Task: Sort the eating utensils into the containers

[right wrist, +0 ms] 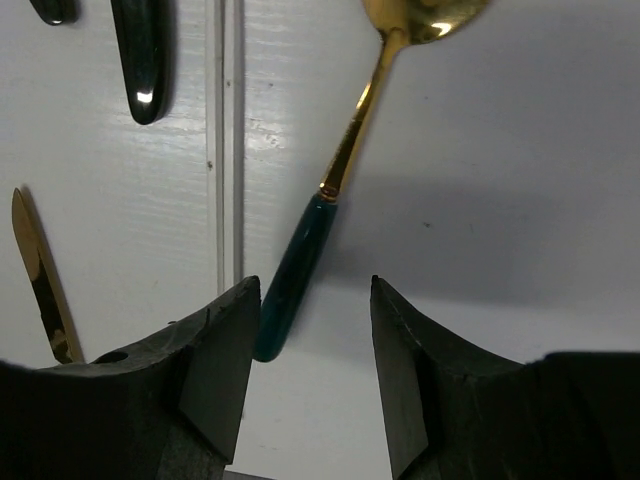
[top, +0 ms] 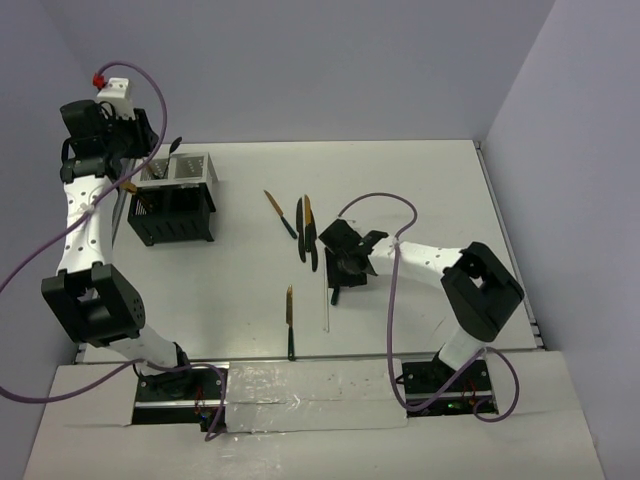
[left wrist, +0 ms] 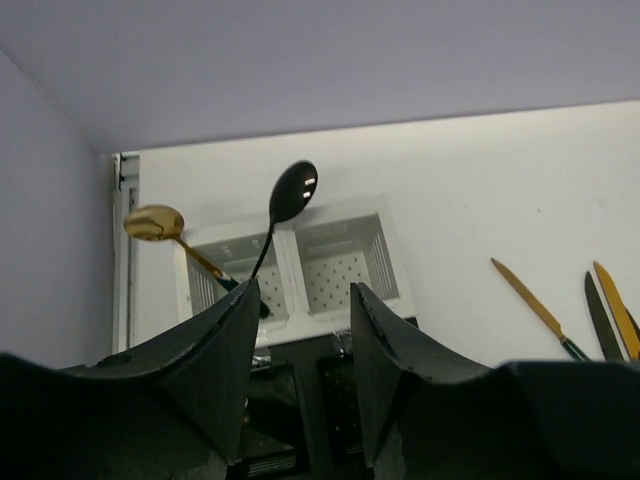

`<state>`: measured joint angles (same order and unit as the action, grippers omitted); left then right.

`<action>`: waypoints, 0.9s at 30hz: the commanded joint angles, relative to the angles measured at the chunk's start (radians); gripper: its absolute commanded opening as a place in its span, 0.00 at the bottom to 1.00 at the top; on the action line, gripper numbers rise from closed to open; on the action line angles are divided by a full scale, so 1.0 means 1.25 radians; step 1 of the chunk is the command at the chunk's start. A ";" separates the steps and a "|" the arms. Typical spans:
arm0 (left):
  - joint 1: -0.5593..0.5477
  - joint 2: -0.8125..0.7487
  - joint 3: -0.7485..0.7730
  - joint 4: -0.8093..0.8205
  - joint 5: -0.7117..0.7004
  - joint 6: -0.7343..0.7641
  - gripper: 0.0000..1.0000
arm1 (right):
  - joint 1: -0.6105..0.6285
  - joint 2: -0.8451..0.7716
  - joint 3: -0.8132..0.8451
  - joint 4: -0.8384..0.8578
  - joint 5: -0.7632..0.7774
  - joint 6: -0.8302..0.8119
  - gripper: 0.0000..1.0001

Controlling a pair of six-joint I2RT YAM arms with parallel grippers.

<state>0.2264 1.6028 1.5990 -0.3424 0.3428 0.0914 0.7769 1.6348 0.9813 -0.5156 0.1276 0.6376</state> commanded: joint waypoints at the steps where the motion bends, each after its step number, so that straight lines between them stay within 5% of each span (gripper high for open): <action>1: 0.004 -0.001 -0.013 -0.068 0.011 0.019 0.51 | 0.014 0.035 0.053 -0.002 -0.026 -0.016 0.56; 5: 0.004 -0.012 -0.021 -0.094 0.014 0.021 0.51 | 0.011 0.080 0.060 -0.013 0.008 -0.003 0.53; 11: 0.004 -0.027 -0.015 -0.151 0.034 0.034 0.51 | 0.009 0.084 0.020 -0.018 0.026 0.018 0.32; 15: 0.004 -0.030 -0.005 -0.181 0.050 0.040 0.51 | 0.010 0.052 0.002 -0.016 0.034 0.019 0.00; 27: -0.022 -0.028 0.030 -0.241 0.191 -0.028 0.50 | 0.020 -0.190 0.043 0.071 0.217 -0.085 0.00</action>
<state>0.2207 1.6028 1.5738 -0.6044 0.4679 0.0937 0.7895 1.4864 0.9901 -0.5171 0.2733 0.5938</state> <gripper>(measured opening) 0.503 0.228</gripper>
